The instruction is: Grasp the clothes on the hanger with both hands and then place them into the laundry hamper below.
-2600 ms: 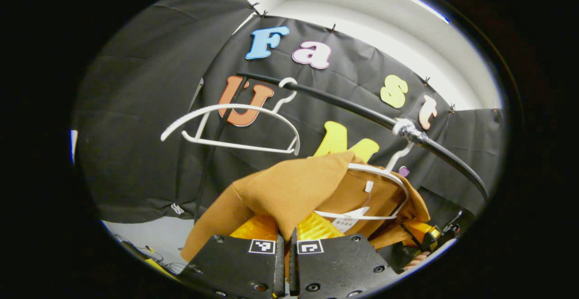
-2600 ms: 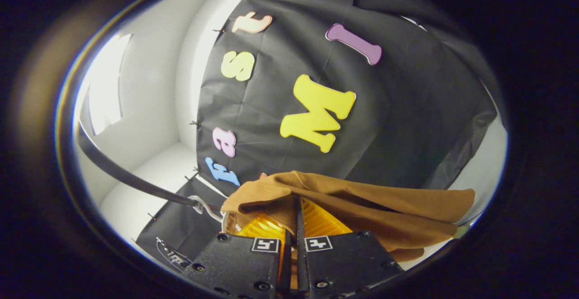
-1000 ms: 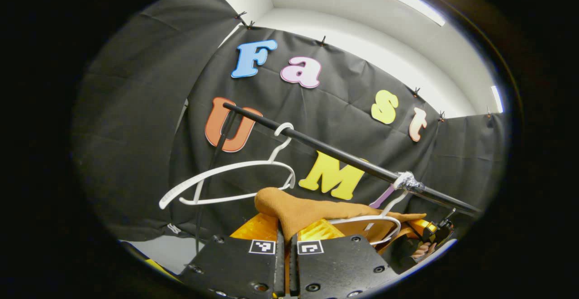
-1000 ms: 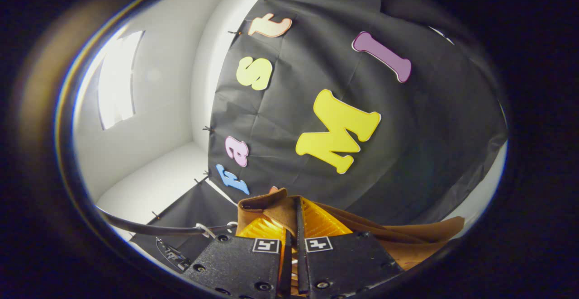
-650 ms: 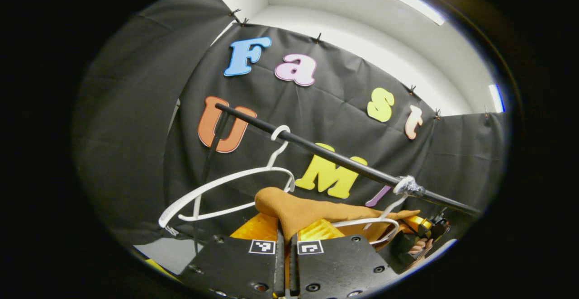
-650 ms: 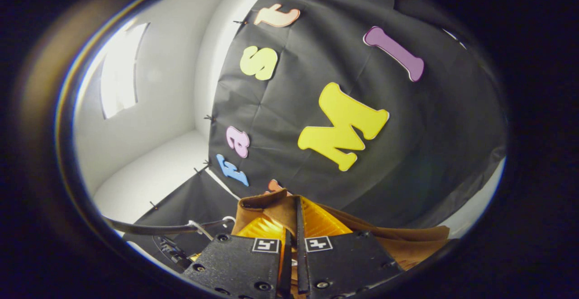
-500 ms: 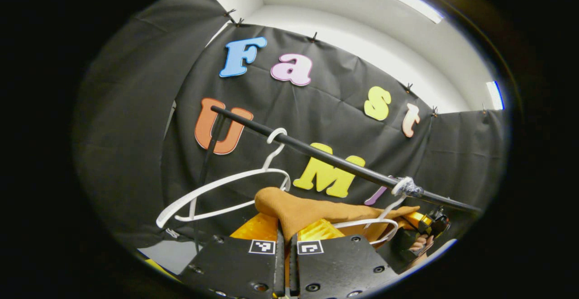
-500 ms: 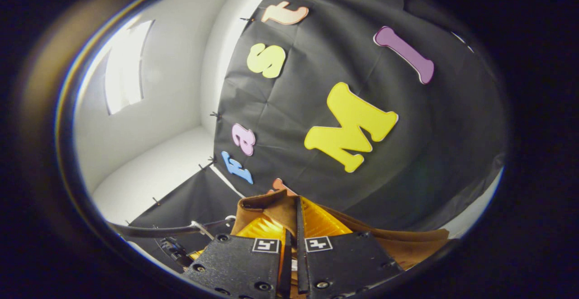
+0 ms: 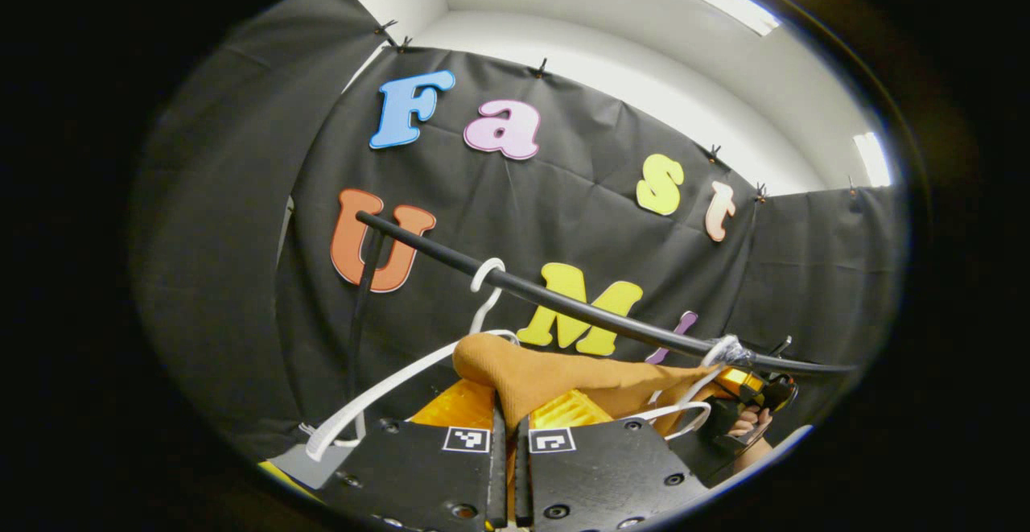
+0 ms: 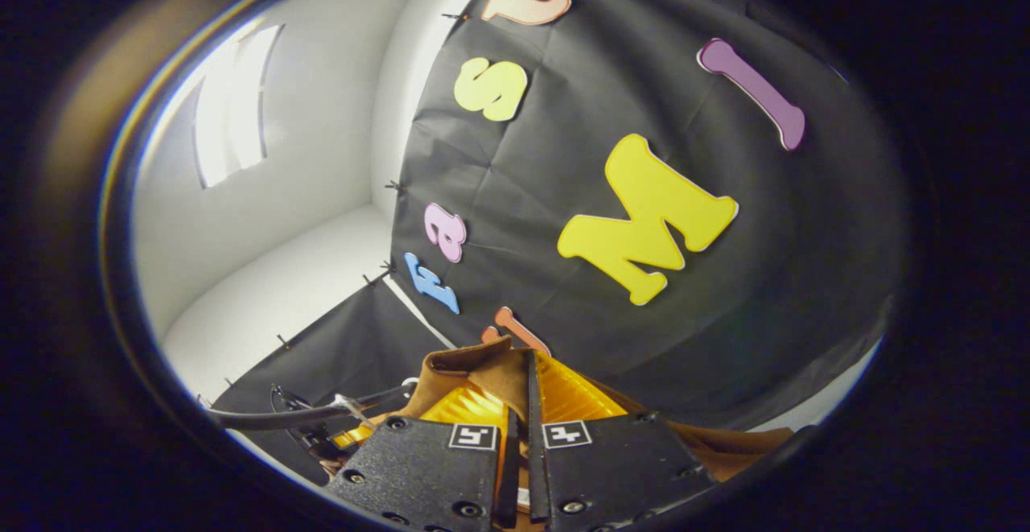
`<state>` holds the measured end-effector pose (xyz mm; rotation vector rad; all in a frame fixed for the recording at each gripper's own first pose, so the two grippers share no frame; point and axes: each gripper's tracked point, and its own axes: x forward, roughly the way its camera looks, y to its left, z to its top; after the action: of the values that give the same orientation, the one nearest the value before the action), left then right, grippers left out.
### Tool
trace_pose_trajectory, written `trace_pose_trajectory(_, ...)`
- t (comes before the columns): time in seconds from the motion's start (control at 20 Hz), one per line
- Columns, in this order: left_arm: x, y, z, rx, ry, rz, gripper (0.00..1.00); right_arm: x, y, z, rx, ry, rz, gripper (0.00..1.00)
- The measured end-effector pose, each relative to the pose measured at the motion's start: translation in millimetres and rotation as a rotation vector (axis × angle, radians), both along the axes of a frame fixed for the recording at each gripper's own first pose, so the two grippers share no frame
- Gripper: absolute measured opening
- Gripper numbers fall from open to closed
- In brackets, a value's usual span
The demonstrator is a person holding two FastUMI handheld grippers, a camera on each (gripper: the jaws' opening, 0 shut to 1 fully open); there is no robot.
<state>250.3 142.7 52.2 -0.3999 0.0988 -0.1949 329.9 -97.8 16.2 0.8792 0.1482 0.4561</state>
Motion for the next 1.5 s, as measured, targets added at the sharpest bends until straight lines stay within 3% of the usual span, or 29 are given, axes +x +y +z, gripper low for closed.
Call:
trace_pose_trajectory(0.05,2,1,-2,0.002,0.005,-0.015,0.04,5,0,-8,-0.005,0.021,0.005,0.07)
trace_pose_trajectory(0.65,3,11,-42,-0.007,0.081,-0.131,0.04,25,11,-74,0.086,0.176,0.067,0.08)
trace_pose_trajectory(1.5,-25,7,-119,-0.138,0.200,-0.157,0.04,-6,13,-146,0.204,0.314,0.055,0.07)
